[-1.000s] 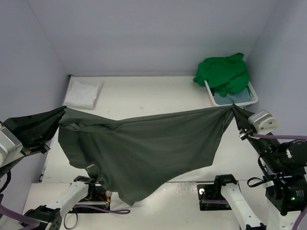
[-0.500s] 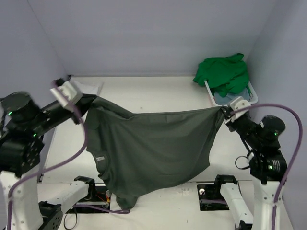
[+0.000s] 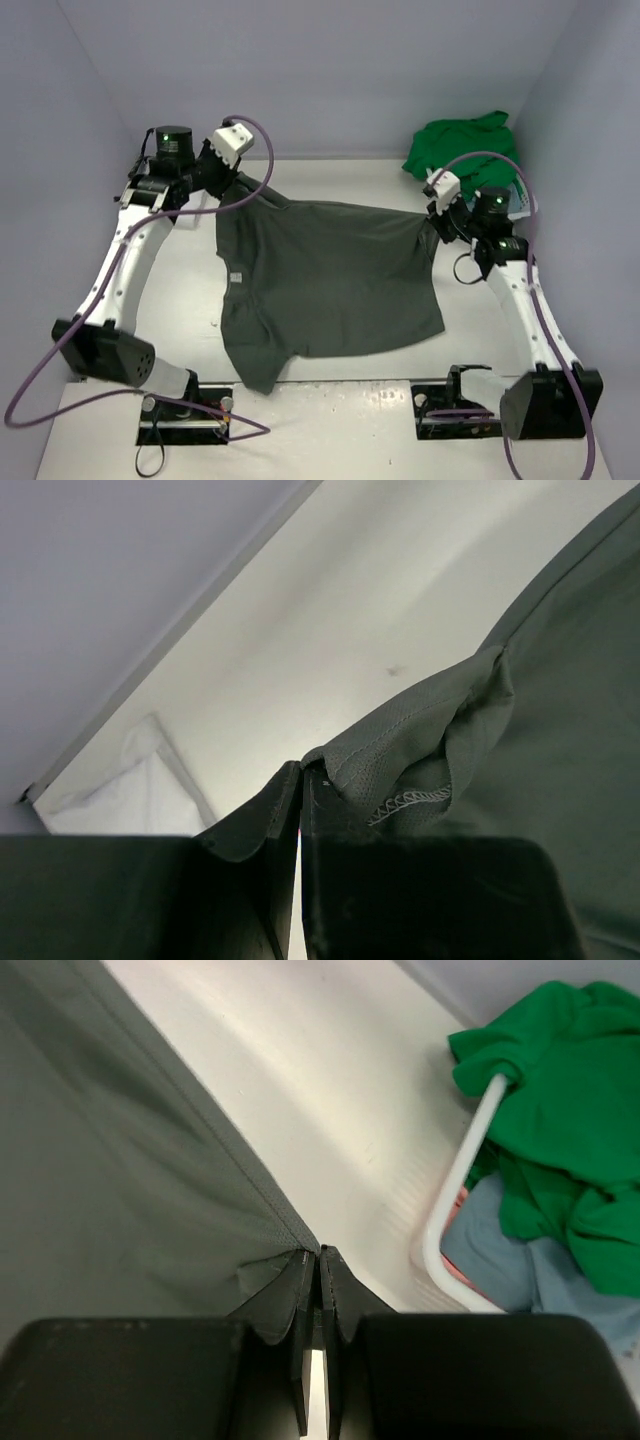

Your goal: Fold and stack the t-shirts

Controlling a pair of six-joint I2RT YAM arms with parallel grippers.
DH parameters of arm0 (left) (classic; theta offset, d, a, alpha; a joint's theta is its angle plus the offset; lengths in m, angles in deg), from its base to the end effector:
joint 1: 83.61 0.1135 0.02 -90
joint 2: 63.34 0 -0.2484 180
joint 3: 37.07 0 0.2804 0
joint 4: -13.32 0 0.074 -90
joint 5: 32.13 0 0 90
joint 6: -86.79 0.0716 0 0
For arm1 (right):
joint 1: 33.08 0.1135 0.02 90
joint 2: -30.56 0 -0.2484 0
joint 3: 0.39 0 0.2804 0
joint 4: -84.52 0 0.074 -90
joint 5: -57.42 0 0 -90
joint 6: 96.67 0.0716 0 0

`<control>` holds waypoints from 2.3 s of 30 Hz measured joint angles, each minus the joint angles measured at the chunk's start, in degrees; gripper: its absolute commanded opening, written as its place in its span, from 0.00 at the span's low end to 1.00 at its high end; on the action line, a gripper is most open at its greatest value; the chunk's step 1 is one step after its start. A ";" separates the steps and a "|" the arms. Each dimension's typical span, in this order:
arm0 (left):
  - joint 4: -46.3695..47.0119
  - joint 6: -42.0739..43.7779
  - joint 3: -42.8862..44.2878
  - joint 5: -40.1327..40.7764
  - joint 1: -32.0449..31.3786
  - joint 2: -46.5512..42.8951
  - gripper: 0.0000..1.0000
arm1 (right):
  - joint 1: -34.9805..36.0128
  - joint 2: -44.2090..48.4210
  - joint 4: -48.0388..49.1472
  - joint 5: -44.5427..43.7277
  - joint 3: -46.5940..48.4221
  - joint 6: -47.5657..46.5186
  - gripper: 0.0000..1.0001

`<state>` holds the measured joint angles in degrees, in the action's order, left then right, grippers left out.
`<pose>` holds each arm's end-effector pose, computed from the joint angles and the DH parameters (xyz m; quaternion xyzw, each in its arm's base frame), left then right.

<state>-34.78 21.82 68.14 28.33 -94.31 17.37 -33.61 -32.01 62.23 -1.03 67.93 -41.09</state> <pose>0.3471 -0.1015 0.4204 0.3811 0.7273 -0.1456 0.5519 0.3143 0.0346 0.3236 -0.3803 0.6904 0.0350 0.6144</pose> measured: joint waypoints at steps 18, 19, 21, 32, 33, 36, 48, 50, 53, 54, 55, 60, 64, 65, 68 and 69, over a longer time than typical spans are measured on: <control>18.21 1.68 -0.24 18.05 0.00 22.93 0.00 | 7.19 -33.73 20.55 -11.93 2.40 -0.61 0.00; 18.45 1.79 0.13 18.53 0.00 24.17 0.00 | 7.23 -35.01 21.57 -12.66 3.37 -0.59 0.00; 18.99 1.81 0.57 19.23 0.00 26.34 0.00 | 7.37 -36.96 23.39 -13.66 4.81 -0.59 0.00; 21.03 1.81 3.98 20.55 -0.07 28.33 0.00 | 8.37 -50.34 26.16 -15.69 20.70 -0.79 0.00; 21.24 1.81 4.37 20.65 -0.07 28.50 0.00 | 8.50 -52.11 25.51 -15.67 22.51 -0.85 0.00; 21.53 1.81 5.07 20.70 -0.07 29.27 0.00 | 8.94 -57.86 24.59 -15.65 28.09 -1.07 0.00; 21.73 1.99 6.34 21.00 -0.07 36.39 0.00 | 10.51 -70.62 21.22 -17.70 40.04 -2.08 0.00; 21.70 2.08 7.17 21.18 -0.07 37.68 0.00 | 10.73 -71.73 21.27 -18.95 42.01 -2.10 0.00; 21.92 2.47 9.27 21.75 -0.07 40.00 0.00 | 10.88 -72.72 21.75 -21.20 42.99 -2.10 0.08; 21.99 2.69 9.97 21.97 -0.07 40.72 0.00 | 10.95 -72.98 22.03 -22.16 43.12 -2.08 0.11; 22.10 2.86 10.58 22.10 -0.07 41.46 0.00 | 11.06 -73.35 22.64 -23.15 43.32 -2.23 0.15; 22.47 3.54 13.94 22.97 -0.07 45.16 0.00 | 11.17 -74.93 24.24 -28.02 45.07 -2.73 0.23; 22.75 4.46 16.41 24.79 -0.11 48.28 0.00 | 11.47 -76.19 25.94 -32.83 46.14 -2.97 0.24; 22.88 4.70 17.40 25.40 -0.11 49.42 0.00 | 11.47 -76.39 26.08 -34.03 46.25 -2.97 0.24; 24.13 5.66 19.82 28.04 -0.39 52.83 0.00 | 11.65 -76.59 26.43 -36.46 46.29 -2.84 0.24; 25.03 6.14 20.46 29.18 -0.46 53.99 0.00 | 11.82 -76.59 26.47 -36.89 46.14 -2.71 0.24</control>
<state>-9.76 27.97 88.60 57.51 -94.77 71.36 -21.79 -108.60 88.70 -37.93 114.07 -43.80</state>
